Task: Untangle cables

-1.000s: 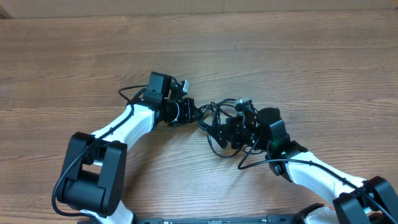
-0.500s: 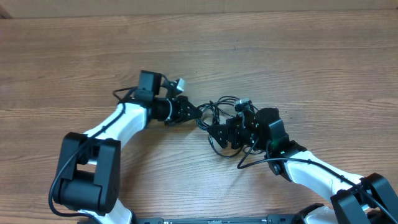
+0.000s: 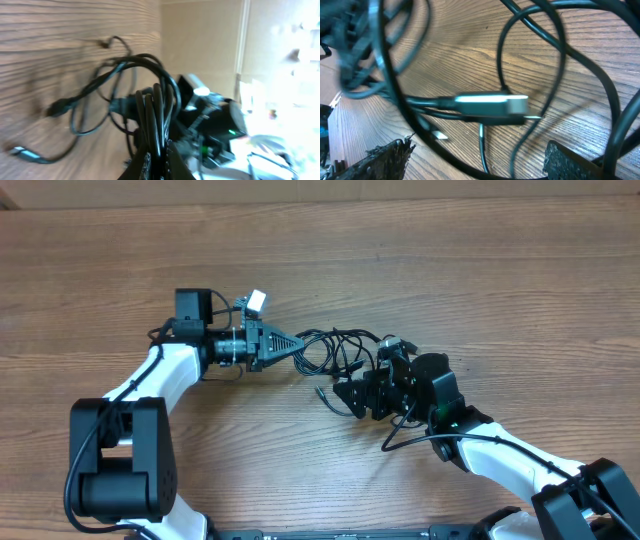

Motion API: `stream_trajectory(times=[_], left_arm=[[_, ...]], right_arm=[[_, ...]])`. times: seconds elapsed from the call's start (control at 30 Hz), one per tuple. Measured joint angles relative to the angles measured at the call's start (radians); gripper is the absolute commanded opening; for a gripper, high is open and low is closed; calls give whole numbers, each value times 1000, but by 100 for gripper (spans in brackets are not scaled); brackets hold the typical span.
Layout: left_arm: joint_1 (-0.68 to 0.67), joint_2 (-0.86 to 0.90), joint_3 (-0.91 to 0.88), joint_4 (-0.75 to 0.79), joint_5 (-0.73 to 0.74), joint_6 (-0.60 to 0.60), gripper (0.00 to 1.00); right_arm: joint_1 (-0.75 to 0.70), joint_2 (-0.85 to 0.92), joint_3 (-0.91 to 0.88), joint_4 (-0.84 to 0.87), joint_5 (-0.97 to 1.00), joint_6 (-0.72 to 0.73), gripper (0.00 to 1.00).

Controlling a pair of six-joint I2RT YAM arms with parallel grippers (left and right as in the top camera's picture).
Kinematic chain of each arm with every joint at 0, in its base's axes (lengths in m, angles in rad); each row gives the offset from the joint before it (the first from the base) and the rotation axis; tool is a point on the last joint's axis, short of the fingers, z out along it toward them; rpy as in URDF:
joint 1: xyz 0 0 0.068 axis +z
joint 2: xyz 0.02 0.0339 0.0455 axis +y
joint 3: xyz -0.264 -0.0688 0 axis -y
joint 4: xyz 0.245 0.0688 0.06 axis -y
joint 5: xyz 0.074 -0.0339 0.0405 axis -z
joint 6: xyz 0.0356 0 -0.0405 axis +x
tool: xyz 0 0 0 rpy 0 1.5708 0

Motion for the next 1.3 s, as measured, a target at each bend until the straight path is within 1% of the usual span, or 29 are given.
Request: stream_trajectory(times=[0.1, 0.23, 0.37, 0.43, 0.53, 0.7, 0.8, 0.93, 1.0, 1.17, 1.3], left_arm=[[18, -11, 0, -3, 61, -4, 4], [42, -16, 0, -5, 97, -11, 4], [44, -17, 0, -5, 103, -10, 4], [44, -17, 0, -11, 95, -10, 4], [43, -20, 0, -68, 52, 1, 4], [43, -24, 0, -227, -76, 35, 4], [43, -24, 0, -291, -139, 68, 4], [43, -24, 0, -312, -183, 96, 4], [43, -24, 0, -312, -198, 103, 4], [43, -24, 0, -319, -209, 117, 4], [43, -24, 0, -327, -212, 117, 4]], right_arm=[[0, 0, 0, -1, 0, 0, 86], [0, 0, 0, -9, 11, 0, 86], [0, 0, 0, -13, 18, -1, 82], [0, 0, 0, -14, 19, -1, 78], [0, 0, 0, -18, 28, 0, 73], [-3, 0, 0, -71, 71, 6, 71], [-31, 0, 0, -150, 117, 19, 71], [-94, 1, 0, -270, 196, 58, 69], [-129, 5, 0, -302, 227, 76, 68], [-189, 5, 5, -323, 233, 119, 67], [-211, 6, 5, -299, 192, 131, 68]])
